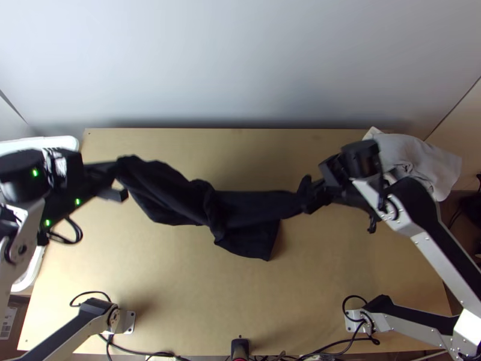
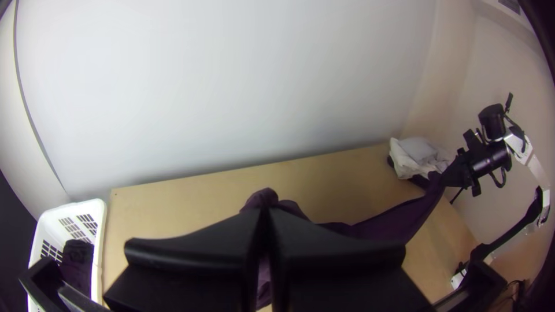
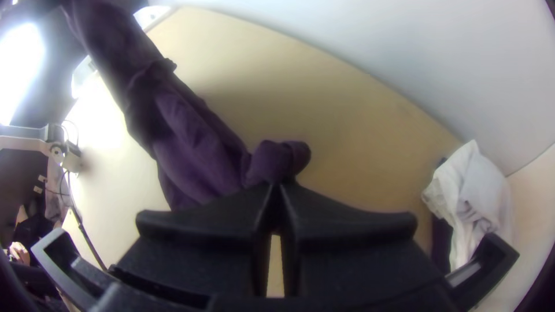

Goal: Fold the t-shirt

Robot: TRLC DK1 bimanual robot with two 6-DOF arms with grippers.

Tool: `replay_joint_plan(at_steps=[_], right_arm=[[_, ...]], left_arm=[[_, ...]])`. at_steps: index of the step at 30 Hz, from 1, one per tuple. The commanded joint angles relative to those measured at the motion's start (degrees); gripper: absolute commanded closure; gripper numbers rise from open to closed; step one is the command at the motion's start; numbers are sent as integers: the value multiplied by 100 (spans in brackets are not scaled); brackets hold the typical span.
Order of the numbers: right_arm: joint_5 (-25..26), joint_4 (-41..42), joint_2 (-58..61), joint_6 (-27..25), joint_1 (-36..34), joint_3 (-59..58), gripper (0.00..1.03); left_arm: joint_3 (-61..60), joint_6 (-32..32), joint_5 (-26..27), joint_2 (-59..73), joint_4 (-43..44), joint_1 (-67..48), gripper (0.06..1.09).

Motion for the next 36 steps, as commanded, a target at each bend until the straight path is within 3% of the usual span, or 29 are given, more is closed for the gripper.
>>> replay_joint_plan(at_steps=[1, 13, 14, 17, 21, 22, 28, 36], right_arm=[[-166, 529, -106, 17, 26, -1213, 100], [-271, 810, -220, 140, 52, -1494, 100], [-271, 810, -246, 140, 43, -1485, 100], [-271, 810, -281, 140, 17, -1424, 100], [-271, 810, -299, 140, 8, -1265, 100], [-271, 810, -299, 131, 8, -1230, 100], [-271, 766, -317, 78, -1, -1125, 100], [-263, 757, -361, -10, -1, -931, 100]], left_arm=[[-1012, -77, 13, -781, -284, -352, 105], [-3130, 55, 242, -2293, -1259, -616, 105], [-3270, 47, 347, -2354, -1409, -624, 100], [-3534, 3, 786, -2363, -1936, -616, 67], [-3103, -6, 795, -2064, -2042, -598, 25], [-2901, 11, 795, -1862, -2033, -589, 21], [-1847, 29, 795, -394, -1470, -554, 21], [-1363, -173, 795, 1293, -820, -660, 21]])
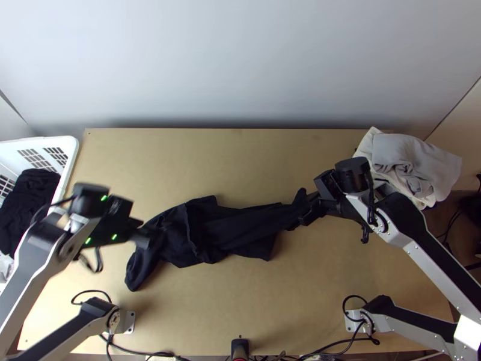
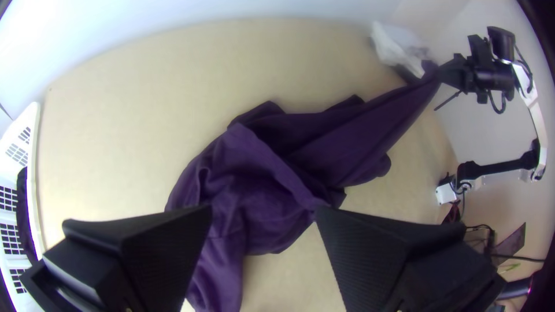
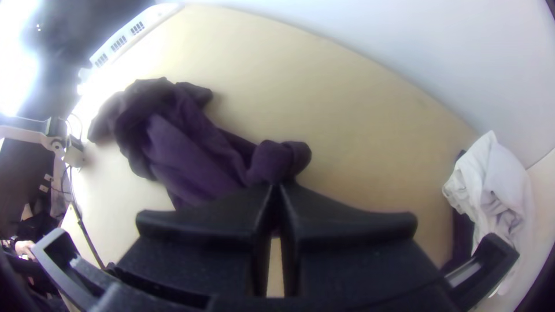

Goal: Fold the t-shirt

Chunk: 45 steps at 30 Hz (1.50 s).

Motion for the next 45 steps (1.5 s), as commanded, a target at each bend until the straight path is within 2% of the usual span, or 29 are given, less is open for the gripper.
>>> replay_joint_plan(at_steps=[1, 10, 21, 29, 31, 35, 36, 39, 45], right_arm=[[8, -25, -30, -106, 1, 166, 100], [8, -104, -39, -115, 10, 236, 100], [17, -201, -57, -168, 10, 254, 100], [52, -236, -48, -203, -25, 254, 100], [61, -236, -48, -220, -34, 263, 100], [61, -236, -30, -220, -60, 263, 100], [61, -236, -30, -220, -69, 263, 100], [61, -236, -39, -220, -95, 263, 100], [61, -236, -92, -212, -183, 350, 100]], left_arm=[[550, -178, 2, 1487, 431, -109, 21], [1007, -406, -95, 2840, 650, -496, 21], [1077, -406, -297, 3605, 1046, -803, 22], [954, -371, -719, 3948, 1301, -1041, 26], [936, -371, -728, 3974, 1318, -1049, 36], [857, -362, -780, 3939, 1424, -988, 62], [840, -362, -798, 3912, 1450, -962, 71], [813, -345, -895, 3737, 1538, -874, 105], [849, -292, -921, 2972, 1371, -751, 105]])
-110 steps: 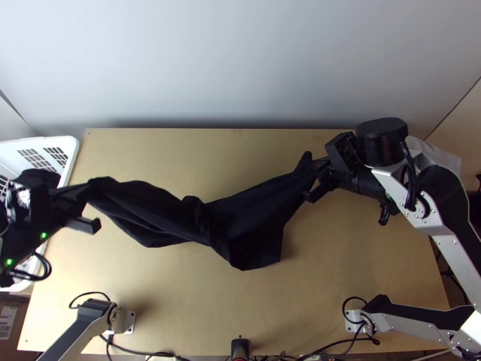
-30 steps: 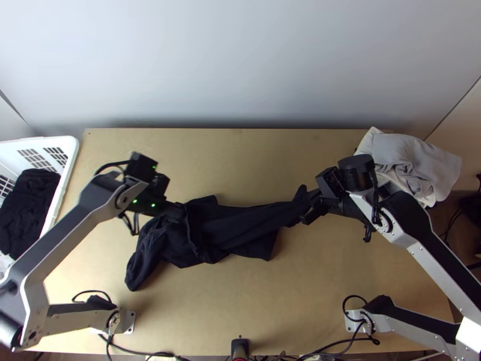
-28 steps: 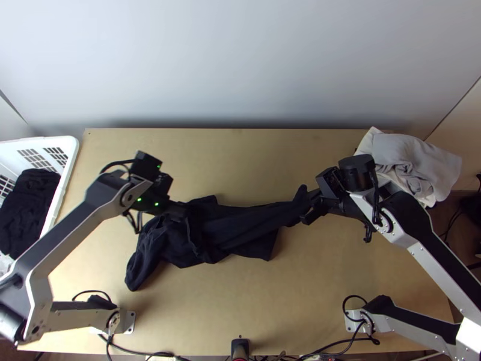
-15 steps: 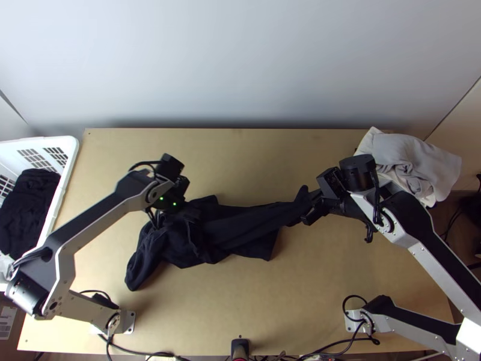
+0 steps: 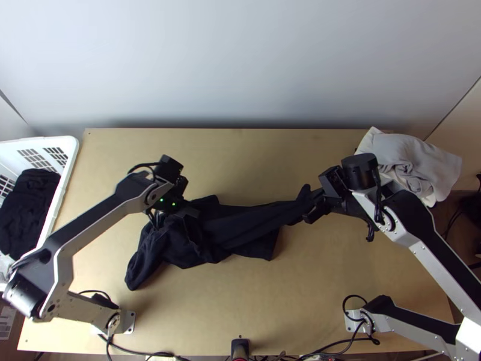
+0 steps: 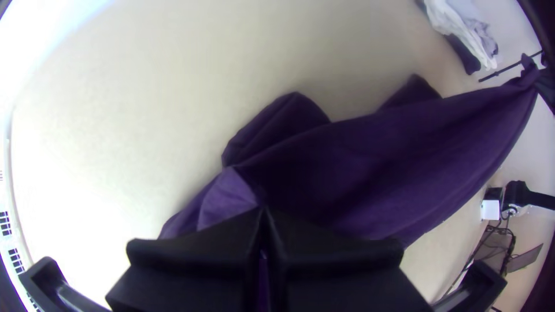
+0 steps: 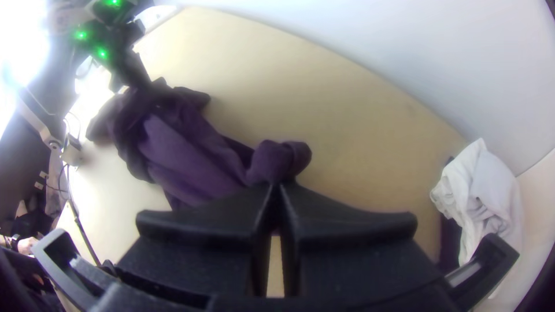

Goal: Fold the t-shirt

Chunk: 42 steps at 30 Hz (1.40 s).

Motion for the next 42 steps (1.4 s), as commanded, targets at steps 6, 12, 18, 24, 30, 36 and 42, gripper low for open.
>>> replay_joint_plan(at_steps=[6, 12, 18, 24, 30, 36, 42], right_arm=[[66, -103, -114, -52, -113, 354, 100], [233, -253, -35, -96, -113, 1084, 100], [330, -516, 97, -105, -113, 1901, 100], [453, -736, 193, -96, -105, 2639, 100], [646, -1000, 325, -96, -87, 3501, 100], [734, -1123, 325, -61, -61, 3826, 100], [734, -1193, 352, -26, -17, 3650, 100]], left_arm=[[82, 282, -71, -1632, -151, 653, 105], [741, 607, -71, -2335, -168, 1444, 105], [1796, 616, -36, -2511, -449, 1936, 105], [2657, 572, -27, -2669, -573, 1954, 105], [3307, 440, -27, -2863, -564, 2306, 105], [3580, 440, -27, -3135, -704, 2517, 105], [3272, 440, -18, -3408, -959, 2517, 105]])
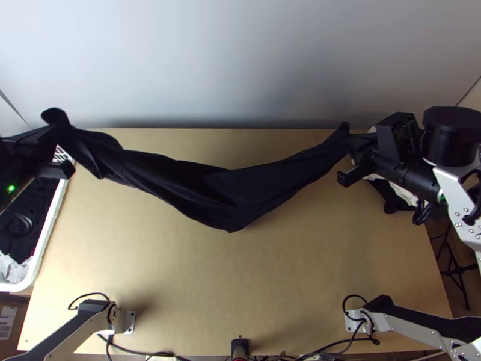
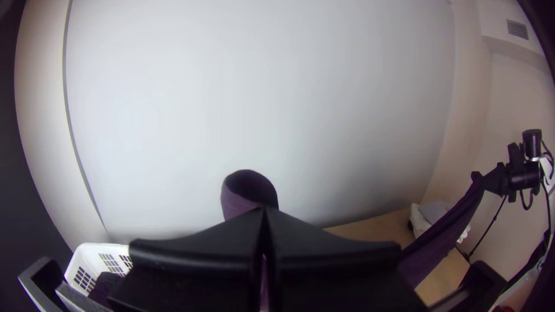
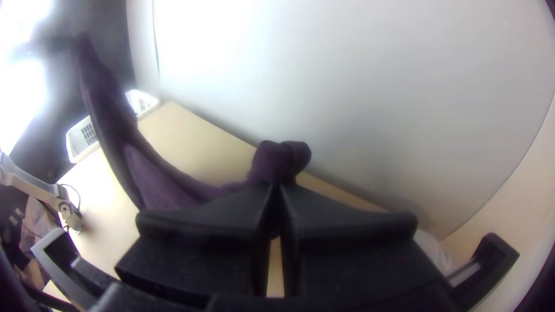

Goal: Fold the t-shirt

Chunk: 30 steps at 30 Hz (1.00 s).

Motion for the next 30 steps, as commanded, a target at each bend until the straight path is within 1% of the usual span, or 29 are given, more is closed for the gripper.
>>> replay_joint_plan(at_steps=[1, 4, 8, 10, 15, 22, 25, 26, 30], right_arm=[[39, -70, 54, 31, 47, -92, 100], [21, 71, 63, 22, 64, -488, 100], [-374, 563, 98, 75, 91, -1209, 100], [-497, 906, 177, 92, 91, -1595, 100], [-515, 1978, 661, 57, -68, -2298, 100], [-524, 3288, 1672, 92, -586, -2492, 100], [-524, 3841, 1953, 110, -674, -2483, 100], [-515, 4000, 2032, 198, -683, -2465, 100], [-515, 4123, 2331, 409, -613, -2386, 100]], left_arm=[[-206, -8, 10, -326, -179, 88, 105], [-575, -8, 19, -493, -170, 71, 105], [-1208, -8, 28, -722, -3, 62, 105], [-1507, -8, 28, -783, 129, 62, 105], [-2034, -26, 28, -757, 533, 62, 105], [-2640, -26, 19, -546, 1254, 71, 105], [-2860, -26, 19, -458, 1535, 71, 105], [-2913, -17, 19, -431, 1614, 62, 105], [-3159, -17, 28, -379, 1816, 44, 105]])
